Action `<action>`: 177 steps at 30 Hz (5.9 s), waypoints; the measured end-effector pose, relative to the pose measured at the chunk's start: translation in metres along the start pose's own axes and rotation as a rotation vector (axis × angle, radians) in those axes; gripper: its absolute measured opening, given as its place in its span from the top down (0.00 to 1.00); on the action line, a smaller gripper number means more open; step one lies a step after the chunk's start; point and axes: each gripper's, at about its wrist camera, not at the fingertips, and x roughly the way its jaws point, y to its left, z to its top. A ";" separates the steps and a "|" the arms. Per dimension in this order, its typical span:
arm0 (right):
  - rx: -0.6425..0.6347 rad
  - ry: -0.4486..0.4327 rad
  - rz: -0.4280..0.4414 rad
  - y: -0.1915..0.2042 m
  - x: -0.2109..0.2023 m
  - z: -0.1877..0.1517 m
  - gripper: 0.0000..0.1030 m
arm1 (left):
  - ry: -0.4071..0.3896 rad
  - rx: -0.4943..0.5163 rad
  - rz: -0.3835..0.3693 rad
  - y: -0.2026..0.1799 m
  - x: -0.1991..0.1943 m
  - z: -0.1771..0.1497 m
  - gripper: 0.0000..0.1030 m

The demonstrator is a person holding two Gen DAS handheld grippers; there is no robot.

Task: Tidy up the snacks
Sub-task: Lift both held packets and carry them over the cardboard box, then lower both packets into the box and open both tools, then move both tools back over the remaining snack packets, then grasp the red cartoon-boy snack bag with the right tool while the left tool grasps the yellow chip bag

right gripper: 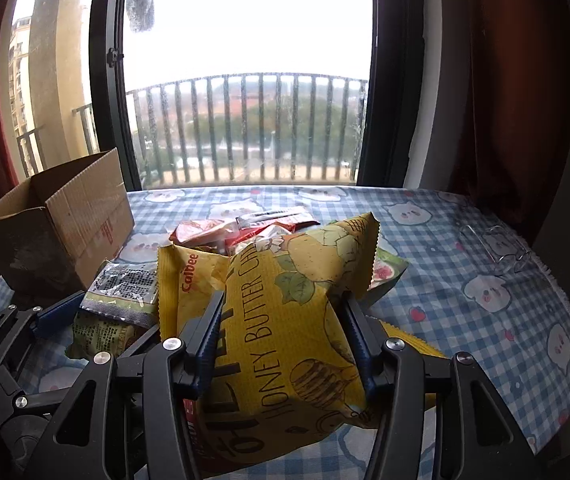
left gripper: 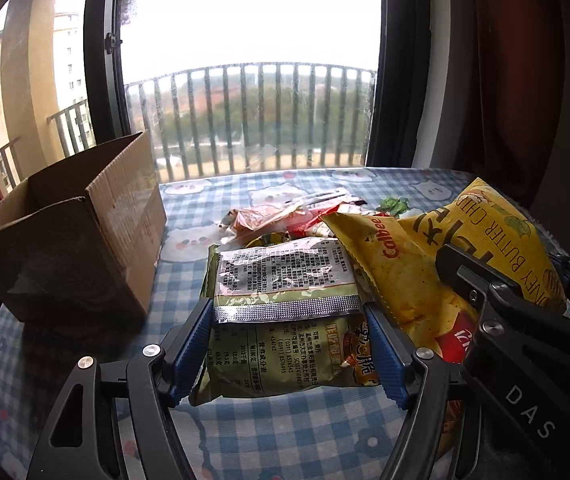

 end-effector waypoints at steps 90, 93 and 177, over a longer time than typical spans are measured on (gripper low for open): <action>-0.155 -0.021 0.360 0.293 0.111 0.149 0.00 | -0.024 -0.219 0.334 0.261 0.000 0.073 0.09; -0.130 -0.024 0.353 0.284 0.106 0.150 0.00 | -0.050 -0.225 0.329 0.260 -0.009 0.074 0.07; -0.017 0.161 0.198 -0.016 0.176 0.048 0.00 | 0.246 -0.081 0.103 -0.007 0.173 0.031 0.15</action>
